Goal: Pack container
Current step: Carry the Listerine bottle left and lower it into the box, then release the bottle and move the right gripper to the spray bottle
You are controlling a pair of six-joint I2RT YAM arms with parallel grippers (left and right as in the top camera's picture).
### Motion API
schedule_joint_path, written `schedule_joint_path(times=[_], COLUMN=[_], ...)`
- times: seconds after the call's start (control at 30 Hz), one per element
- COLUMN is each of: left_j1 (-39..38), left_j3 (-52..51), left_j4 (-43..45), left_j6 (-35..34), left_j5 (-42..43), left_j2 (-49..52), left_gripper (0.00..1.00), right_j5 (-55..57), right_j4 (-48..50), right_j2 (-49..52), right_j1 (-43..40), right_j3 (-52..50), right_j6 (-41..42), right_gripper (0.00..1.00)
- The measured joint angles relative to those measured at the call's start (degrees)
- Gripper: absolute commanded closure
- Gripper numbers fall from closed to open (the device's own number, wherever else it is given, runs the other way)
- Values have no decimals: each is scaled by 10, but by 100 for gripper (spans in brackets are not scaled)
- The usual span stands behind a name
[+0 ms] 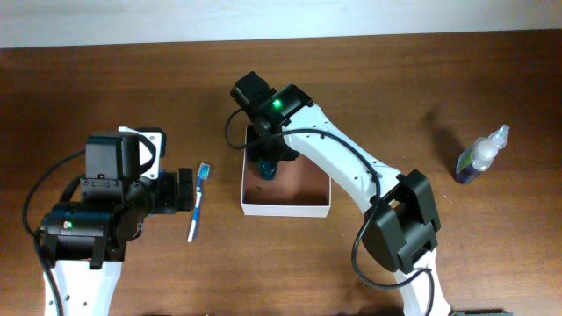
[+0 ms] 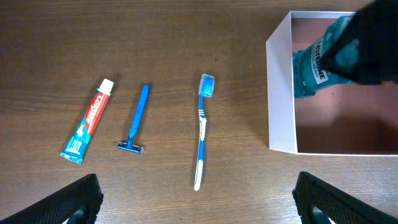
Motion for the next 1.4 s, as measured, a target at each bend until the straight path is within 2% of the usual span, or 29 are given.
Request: schedule_joint_path(times=[0.13,0.3,0.37,0.4,0.53,0.6,0.67,0.8,0.93,1.1,1.4], left_j1=[0,0,0,0,0,0,0,0,0,0,0], left_j3=[0,0,0,0,0,0,0,0,0,0,0], left_j4=[0,0,0,0,0,0,0,-1,-2,-1,-2], left_j6=[0,0,0,0,0,0,0,0,0,0,0], left_j5=[0,0,0,0,0,0,0,0,0,0,0], left_j2=[0,0,0,0,0,0,0,0,0,0,0], left_gripper=[1,1,1,1,1,1,1,1,1,1,1], right_j5=[0,10,31,38,105,121,131,119,66,51,42], right_j4=[0,-28,-68,-79,-199,-236,-273,-296,-296,-280,-163], right_j2=[0,0,-3,-6,-53,-99,-144,-179,-162,-159,-154], right_j1=[0,0,0,0,-10,-40,-113,-272,-428,-564,-610], right_j3=[0,7,34,44,190,266,317,334,297,205,-10], right_j6=[-7,-14,-25,-30,-64,-79,-88,-116,-136,-156,-202], right_gripper=[23,21,12,4,2,2,2,2,2,2,1])
